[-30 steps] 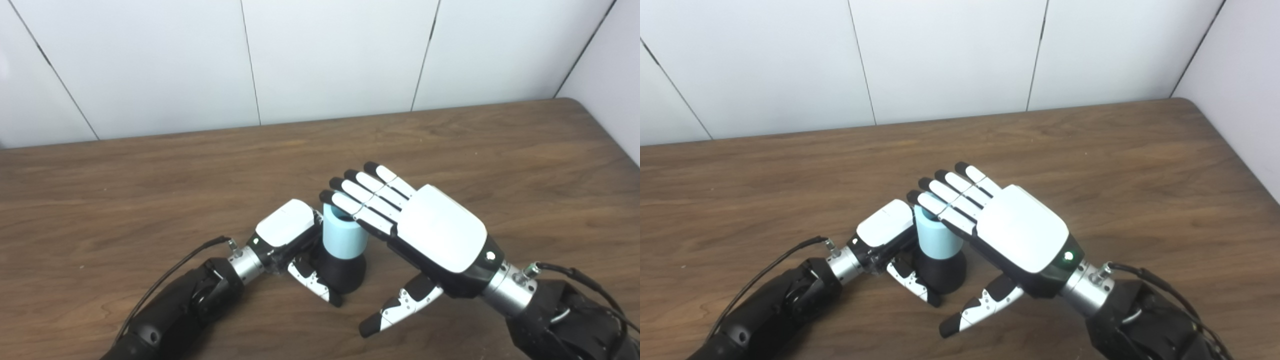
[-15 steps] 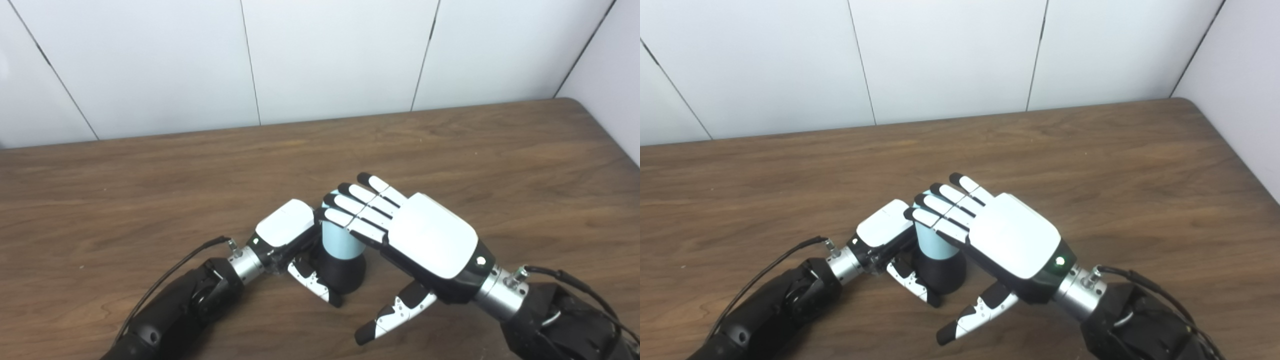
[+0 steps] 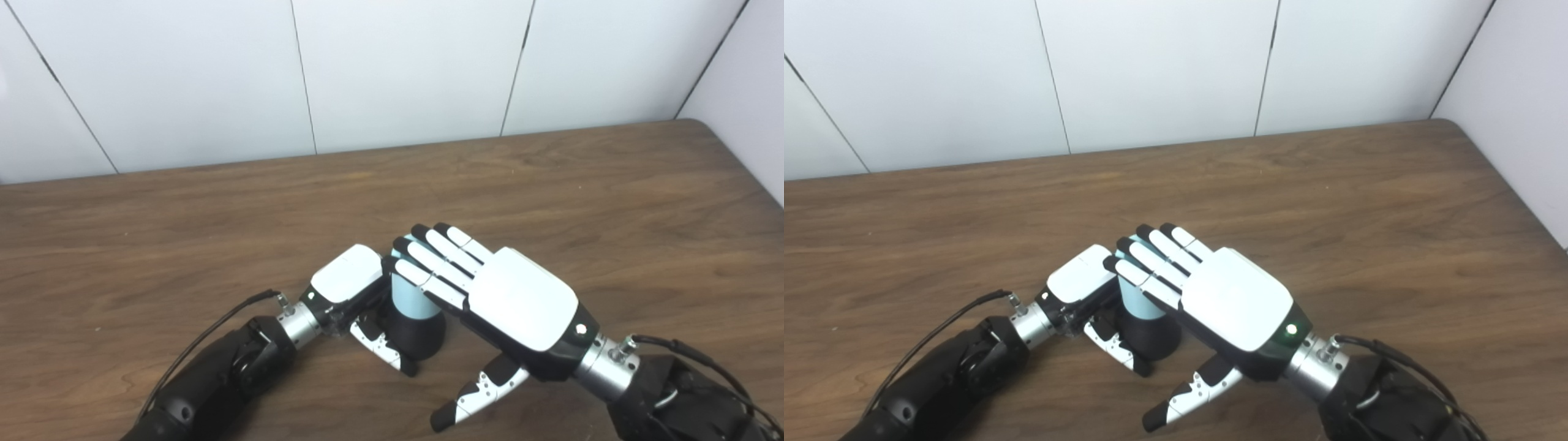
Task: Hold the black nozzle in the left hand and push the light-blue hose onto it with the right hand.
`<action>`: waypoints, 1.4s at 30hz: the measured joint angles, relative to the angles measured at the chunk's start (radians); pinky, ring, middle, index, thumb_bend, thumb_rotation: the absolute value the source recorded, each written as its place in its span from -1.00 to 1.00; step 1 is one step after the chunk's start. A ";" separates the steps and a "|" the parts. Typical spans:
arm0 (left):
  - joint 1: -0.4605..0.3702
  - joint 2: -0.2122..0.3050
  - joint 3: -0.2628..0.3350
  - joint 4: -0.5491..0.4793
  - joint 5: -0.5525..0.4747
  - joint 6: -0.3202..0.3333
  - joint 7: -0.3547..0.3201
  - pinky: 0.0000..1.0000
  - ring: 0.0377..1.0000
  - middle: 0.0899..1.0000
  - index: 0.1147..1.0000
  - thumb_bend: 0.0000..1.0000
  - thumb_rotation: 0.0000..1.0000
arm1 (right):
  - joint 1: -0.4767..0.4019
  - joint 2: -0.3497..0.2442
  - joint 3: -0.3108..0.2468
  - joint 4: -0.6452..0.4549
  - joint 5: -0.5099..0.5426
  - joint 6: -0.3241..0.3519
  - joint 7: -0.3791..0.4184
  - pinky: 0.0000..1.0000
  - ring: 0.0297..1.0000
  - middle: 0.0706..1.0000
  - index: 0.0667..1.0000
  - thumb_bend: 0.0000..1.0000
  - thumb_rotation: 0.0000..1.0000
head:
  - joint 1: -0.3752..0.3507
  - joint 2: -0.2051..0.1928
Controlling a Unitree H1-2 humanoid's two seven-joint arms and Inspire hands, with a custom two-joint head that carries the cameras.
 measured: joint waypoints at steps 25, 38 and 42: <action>-0.001 0.001 0.000 -0.004 -0.002 0.000 0.001 -0.59 -0.58 -0.16 -0.16 0.05 -1.00 | -0.001 -0.004 0.034 -0.014 -0.028 0.031 -0.014 1.00 0.94 0.94 0.83 0.79 1.00 | 0.009 -0.003; -0.001 0.002 0.000 -0.004 -0.003 0.000 0.001 -0.63 -0.62 -0.16 -0.16 0.05 -1.00 | 0.006 -0.004 0.045 -0.017 -0.055 0.031 -0.018 1.00 0.96 0.96 0.86 0.76 1.00 | 0.012 -0.006; -0.001 0.002 0.000 -0.004 -0.003 0.000 0.001 -0.59 -0.58 -0.16 -0.16 0.05 -1.00 | 0.007 -0.004 0.046 -0.017 -0.055 0.032 -0.018 1.00 0.96 0.97 0.87 0.77 1.00 | 0.012 -0.006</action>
